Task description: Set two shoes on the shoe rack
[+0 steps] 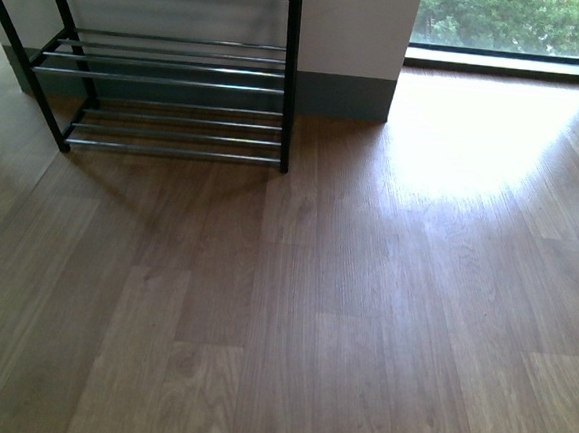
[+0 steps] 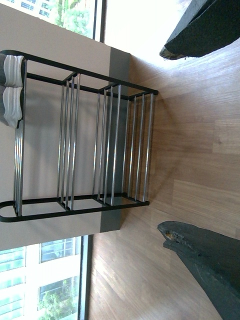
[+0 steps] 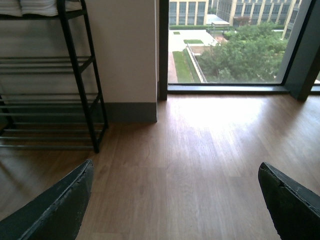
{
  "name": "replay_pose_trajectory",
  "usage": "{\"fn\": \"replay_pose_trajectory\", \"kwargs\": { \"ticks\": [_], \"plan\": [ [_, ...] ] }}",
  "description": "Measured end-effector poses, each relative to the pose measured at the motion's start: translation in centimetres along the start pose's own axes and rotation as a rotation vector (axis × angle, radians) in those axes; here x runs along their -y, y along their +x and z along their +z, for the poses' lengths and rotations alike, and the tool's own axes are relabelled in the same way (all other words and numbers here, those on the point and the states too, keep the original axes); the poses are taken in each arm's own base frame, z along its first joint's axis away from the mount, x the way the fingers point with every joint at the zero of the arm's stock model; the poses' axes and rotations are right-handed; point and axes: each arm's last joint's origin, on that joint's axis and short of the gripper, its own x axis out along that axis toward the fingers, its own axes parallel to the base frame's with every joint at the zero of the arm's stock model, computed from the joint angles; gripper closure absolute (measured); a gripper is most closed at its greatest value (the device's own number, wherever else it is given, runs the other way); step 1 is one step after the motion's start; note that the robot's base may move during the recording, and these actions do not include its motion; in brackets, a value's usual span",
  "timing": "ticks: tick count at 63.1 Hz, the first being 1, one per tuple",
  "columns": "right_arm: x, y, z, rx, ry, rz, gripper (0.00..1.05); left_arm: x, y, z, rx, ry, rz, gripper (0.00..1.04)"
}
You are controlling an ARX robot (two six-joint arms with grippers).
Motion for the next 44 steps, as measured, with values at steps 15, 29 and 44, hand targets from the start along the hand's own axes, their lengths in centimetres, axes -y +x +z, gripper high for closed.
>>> {"fn": "replay_pose_trajectory", "kwargs": {
  "ticks": [15, 29, 44],
  "plan": [
    [0.0, 0.0, 0.0, 0.0, 0.0, 0.0, 0.09, 0.0, 0.0, 0.0, 0.0, 0.0, 0.0, 0.09],
    [0.0, 0.0, 0.0, 0.0, 0.0, 0.001, 0.09, 0.0, 0.0, 0.0, 0.0, 0.0, 0.001, 0.09],
    [0.0, 0.0, 0.0, 0.0, 0.0, 0.0, 0.09, 0.0, 0.0, 0.0, 0.0, 0.0, 0.0, 0.09]
  ]
}}
